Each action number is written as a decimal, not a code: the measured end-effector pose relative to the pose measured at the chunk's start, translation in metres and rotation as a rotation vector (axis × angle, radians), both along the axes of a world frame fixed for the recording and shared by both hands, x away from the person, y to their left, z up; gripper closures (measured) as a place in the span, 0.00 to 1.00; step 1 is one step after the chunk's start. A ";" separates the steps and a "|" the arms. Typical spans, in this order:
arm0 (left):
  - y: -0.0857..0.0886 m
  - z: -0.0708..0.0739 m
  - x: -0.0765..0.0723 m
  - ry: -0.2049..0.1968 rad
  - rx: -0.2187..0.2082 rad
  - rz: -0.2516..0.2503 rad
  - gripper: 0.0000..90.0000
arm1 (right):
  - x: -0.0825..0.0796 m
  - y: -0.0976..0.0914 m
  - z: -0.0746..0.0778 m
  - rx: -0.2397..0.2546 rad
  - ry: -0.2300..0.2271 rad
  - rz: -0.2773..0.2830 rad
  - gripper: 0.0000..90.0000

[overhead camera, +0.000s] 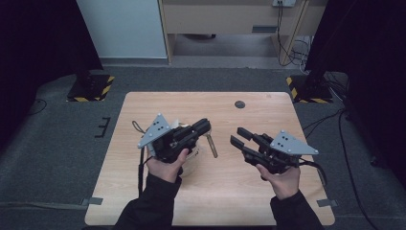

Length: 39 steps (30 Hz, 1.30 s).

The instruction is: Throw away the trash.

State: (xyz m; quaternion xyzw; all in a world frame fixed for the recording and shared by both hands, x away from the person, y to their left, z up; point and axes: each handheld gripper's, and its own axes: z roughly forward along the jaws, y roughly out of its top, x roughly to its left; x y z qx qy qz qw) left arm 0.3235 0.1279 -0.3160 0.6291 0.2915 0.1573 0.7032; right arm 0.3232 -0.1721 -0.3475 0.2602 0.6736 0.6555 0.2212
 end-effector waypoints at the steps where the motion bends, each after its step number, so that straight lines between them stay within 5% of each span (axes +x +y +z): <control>1: 0.005 0.002 -0.002 -0.006 0.000 0.005 0.92 | 0.002 -0.005 -0.001 0.000 0.007 -0.027 0.62; 7: 0.050 0.009 -0.014 -0.040 -0.003 0.073 0.92 | 0.019 -0.030 -0.017 -0.012 0.064 -0.156 0.34; 18: 0.120 -0.005 -0.012 -0.014 -0.052 0.222 0.92 | 0.035 -0.079 -0.081 -0.132 0.226 -0.333 0.23; 29: 0.137 -0.012 0.000 -0.011 -0.040 0.308 0.92 | 0.041 -0.094 -0.130 -0.236 0.366 -0.394 0.22; 39: 0.134 -0.029 0.017 0.024 -0.006 0.335 0.92 | 0.047 -0.092 -0.148 -0.319 0.424 -0.381 0.21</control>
